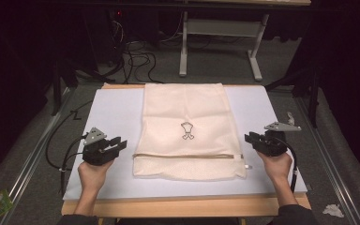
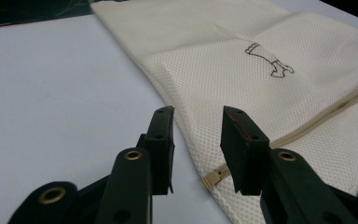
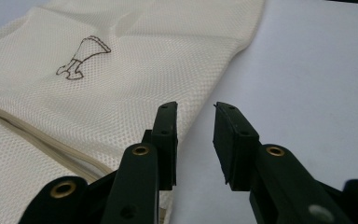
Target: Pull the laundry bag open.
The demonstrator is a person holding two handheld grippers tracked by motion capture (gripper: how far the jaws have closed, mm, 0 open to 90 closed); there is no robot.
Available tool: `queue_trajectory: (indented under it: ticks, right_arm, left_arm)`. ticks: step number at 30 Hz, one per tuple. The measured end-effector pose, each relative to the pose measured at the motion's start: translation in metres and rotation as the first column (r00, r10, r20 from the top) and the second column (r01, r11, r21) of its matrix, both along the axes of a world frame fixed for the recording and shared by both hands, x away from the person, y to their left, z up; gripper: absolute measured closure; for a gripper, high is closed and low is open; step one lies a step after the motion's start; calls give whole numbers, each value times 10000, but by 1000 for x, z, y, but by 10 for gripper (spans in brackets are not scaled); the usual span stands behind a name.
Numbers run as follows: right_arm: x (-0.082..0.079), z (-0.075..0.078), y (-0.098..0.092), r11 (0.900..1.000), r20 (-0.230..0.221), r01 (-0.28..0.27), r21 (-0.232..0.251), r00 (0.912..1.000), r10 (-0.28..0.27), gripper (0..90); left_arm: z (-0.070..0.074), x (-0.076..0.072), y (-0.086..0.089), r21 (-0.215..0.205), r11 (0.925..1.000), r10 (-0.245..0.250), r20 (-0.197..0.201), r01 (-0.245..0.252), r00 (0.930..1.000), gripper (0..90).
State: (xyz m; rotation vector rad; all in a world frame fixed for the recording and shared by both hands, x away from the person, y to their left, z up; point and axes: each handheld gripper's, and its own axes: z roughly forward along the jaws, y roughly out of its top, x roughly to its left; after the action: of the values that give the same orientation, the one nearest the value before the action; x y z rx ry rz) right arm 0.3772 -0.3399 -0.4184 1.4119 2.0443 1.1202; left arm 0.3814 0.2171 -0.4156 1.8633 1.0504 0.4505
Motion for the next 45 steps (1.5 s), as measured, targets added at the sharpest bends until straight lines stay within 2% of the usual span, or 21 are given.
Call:
queue_trajectory:
  ticks: [8,20,27,36,40,45]
  right_arm:
    - [-6,0,-21,9982,210,515,322,9984,-522,693]
    - [-10,-10,-41,9920,141,1095,632,9938,-1106,688]
    - [-10,-17,-47,9889,78,1301,719,9914,-1310,679]
    - [-5,-25,-49,9862,31,1490,725,9887,-1496,668]
    - [-4,-30,-46,9878,268,1455,558,9887,-1472,666]
    - [-1,-34,-42,9892,204,1428,318,9894,-1435,662]
  left_arm:
    - [-3,3,10,-28,9992,388,48,-387,9992,604]
    - [-9,10,19,-194,9961,864,-21,-865,9963,597]
    - [-16,16,19,-243,9943,1036,-111,-1038,9946,587]
    - [-25,25,17,-15,9923,1237,-182,-1237,9922,579]
    - [-30,30,17,44,9925,1222,-284,-1222,9921,578]
    - [-36,34,16,68,9915,1303,-321,-1301,9910,575]
